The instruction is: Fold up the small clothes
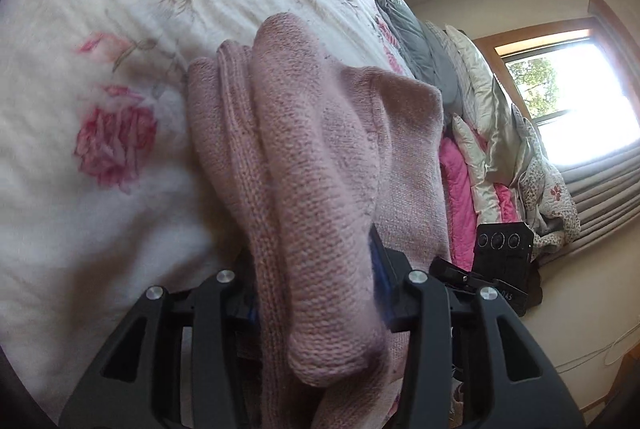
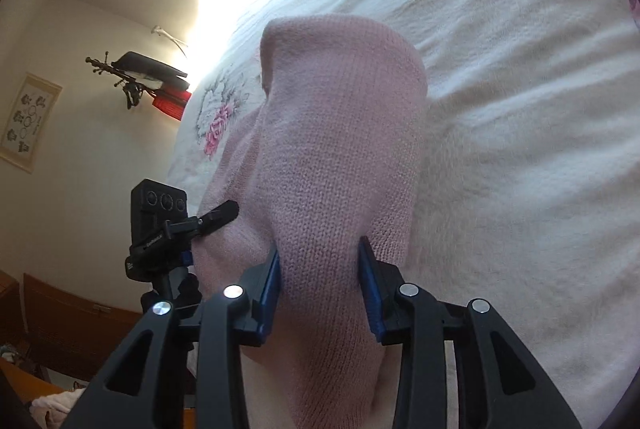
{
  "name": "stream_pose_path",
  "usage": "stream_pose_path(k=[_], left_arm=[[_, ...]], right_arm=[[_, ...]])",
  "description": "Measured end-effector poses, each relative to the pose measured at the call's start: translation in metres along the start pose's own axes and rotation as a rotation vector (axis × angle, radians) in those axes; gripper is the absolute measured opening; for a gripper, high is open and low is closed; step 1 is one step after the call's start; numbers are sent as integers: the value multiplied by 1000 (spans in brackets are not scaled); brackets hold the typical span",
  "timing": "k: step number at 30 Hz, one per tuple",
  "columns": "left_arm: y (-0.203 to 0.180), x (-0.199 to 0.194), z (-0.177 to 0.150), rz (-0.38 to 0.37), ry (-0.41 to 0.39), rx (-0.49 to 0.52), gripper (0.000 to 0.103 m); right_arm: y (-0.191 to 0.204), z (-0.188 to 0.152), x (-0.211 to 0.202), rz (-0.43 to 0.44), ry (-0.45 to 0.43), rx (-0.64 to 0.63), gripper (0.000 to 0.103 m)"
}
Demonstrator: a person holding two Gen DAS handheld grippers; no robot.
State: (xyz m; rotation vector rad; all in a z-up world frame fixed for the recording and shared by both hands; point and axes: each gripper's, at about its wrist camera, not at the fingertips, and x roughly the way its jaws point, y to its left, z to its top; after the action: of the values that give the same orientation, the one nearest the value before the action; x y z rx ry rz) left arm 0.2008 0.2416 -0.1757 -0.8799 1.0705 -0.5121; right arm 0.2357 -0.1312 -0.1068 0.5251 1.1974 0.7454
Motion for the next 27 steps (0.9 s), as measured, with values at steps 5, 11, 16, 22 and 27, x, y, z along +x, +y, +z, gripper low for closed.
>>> stream_pose_path(k=[5, 11, 16, 22, 27], left_arm=[[4, -8, -9, 31, -20, 7, 49], [-23, -53, -33, 125, -98, 106, 57], [-50, -74, -72, 190, -141, 230, 60], [-46, -59, -93, 300, -106, 250, 60], [-31, -56, -98, 383, -95, 230, 60]], right_arm=[[4, -5, -1, -22, -34, 5, 51], [13, -48, -21, -49, -36, 13, 62], [15, -82, -21, -109, -23, 23, 63], [0, -91, -4, -100, -3, 109, 55], [1, -92, -9, -66, -22, 135, 30]])
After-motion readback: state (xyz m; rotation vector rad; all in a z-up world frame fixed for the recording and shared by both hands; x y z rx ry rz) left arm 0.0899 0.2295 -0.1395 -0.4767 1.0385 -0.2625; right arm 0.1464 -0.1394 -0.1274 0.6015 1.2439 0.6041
